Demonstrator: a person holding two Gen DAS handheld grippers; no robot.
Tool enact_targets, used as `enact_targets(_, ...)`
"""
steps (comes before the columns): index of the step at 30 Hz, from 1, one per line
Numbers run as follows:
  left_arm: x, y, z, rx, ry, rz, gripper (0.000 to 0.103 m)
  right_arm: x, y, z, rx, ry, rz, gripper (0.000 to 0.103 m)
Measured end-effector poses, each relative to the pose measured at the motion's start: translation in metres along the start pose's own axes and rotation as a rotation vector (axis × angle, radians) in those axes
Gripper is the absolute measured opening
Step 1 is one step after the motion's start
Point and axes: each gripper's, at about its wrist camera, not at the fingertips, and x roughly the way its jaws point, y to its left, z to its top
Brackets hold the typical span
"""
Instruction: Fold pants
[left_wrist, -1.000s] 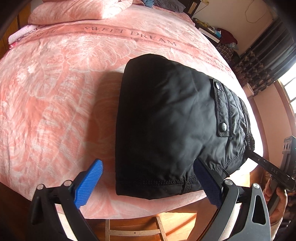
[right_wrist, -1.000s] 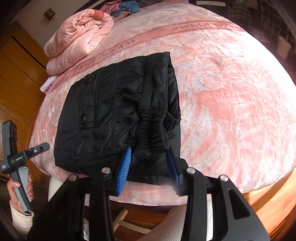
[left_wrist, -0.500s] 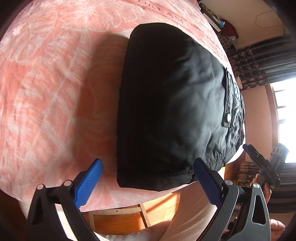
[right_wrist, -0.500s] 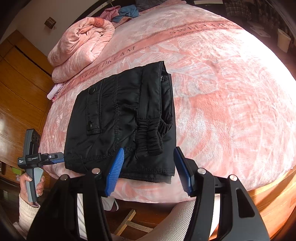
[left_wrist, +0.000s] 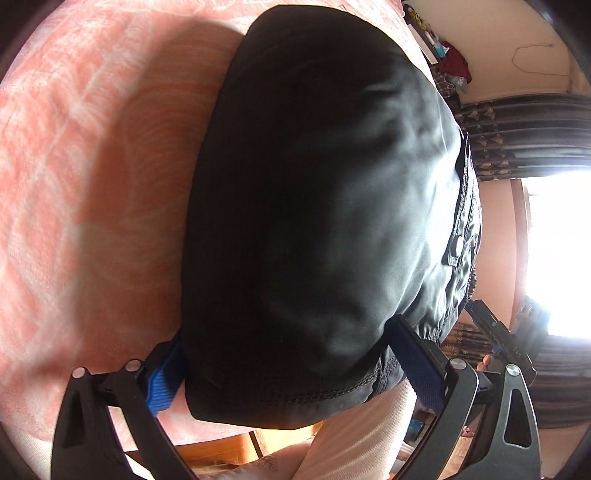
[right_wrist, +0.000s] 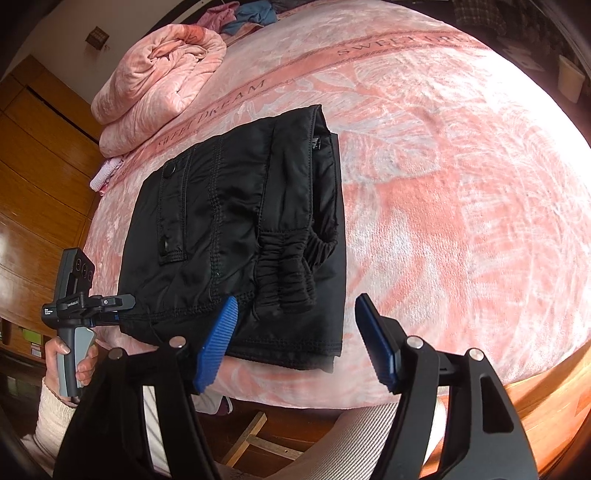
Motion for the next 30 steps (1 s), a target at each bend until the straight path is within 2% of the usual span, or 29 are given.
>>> enact_targets(6,0.007,0.001,0.007,-0.029,0.011,-0.008,0.1,0.017,-0.014,0.006,0.067,0.032,0.093,0.078)
enact_targets(10,0.001,0.002,0.008,-0.073,0.005,-0.066,0.099,0.036,-0.024,0.005,0.089,0.08,0.102,0.08)
enact_targets(12,-0.003,-0.001,0.007,-0.09,-0.005,-0.098,0.099,0.042,-0.031,0.005,0.102,0.088,0.131,0.085)
enact_targets(15,0.006,-0.003,0.009,-0.059,0.027,-0.071,0.1,0.049,-0.041,0.008,0.128,0.103,0.195,0.091)
enact_targets(18,0.024,0.007,0.009,-0.088,0.05,-0.105,0.1,0.053,-0.047,0.011,0.15,0.107,0.245,0.092)
enact_targets(25,0.019,0.0,0.004,-0.087,0.013,-0.13,0.099,0.06,-0.044,0.016,0.124,0.125,0.305,0.091)
enact_targets(27,0.021,-0.001,0.001,-0.094,-0.004,-0.11,0.098,0.064,-0.04,0.017,0.118,0.119,0.32,0.074)
enact_targets(28,0.02,0.002,0.0,-0.112,-0.017,-0.111,0.096,0.064,-0.038,0.017,0.118,0.111,0.31,0.069)
enact_targets(30,0.013,0.006,-0.002,-0.142,-0.036,-0.112,0.09,0.059,-0.036,0.017,0.119,0.085,0.315,0.05)
